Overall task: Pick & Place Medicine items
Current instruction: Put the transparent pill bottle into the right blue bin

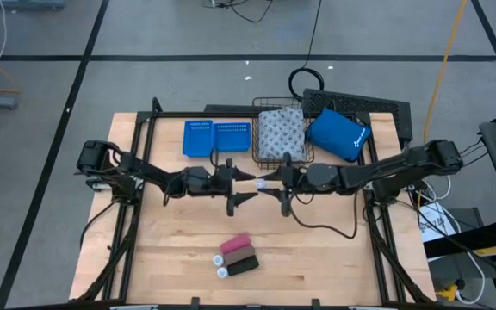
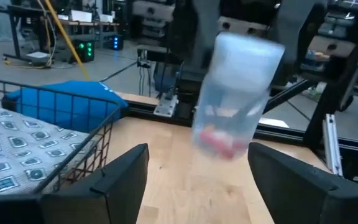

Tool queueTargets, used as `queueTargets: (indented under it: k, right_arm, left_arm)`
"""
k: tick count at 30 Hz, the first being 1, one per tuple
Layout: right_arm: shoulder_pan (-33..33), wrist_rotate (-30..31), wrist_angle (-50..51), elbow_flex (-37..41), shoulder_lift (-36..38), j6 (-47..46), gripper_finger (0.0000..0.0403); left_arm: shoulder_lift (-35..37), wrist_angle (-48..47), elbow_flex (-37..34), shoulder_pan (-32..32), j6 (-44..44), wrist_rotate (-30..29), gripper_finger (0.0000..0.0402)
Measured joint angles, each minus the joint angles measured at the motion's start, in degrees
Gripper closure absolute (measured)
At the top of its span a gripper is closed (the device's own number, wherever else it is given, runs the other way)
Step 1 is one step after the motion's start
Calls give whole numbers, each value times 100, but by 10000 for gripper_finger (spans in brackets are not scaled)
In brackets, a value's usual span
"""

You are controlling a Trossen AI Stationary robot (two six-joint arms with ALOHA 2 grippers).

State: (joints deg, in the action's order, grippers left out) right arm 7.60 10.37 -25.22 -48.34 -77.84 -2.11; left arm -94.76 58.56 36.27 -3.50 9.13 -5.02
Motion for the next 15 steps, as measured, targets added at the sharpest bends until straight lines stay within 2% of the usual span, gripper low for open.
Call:
queueTargets:
  k: [4, 9, 12, 15]
  right_arm:
    - [-2, -66, -669, 2, -433, 34, 279]
    - [-13, -438, -1416, 2, -785, -9, 275]
    - [-16, -406, -1400, 2, -811, -10, 275]
    - [-17, -401, -1377, 2, -801, -9, 275]
  left_arm:
    - [0, -5, 0, -115, -152, -3, 117]
    - [0, -69, 0, -188, -195, -152, 117]
    - [0, -145, 0, -186, -195, -217, 125]
    - [0, -142, 1, -187, -195, -211, 151]
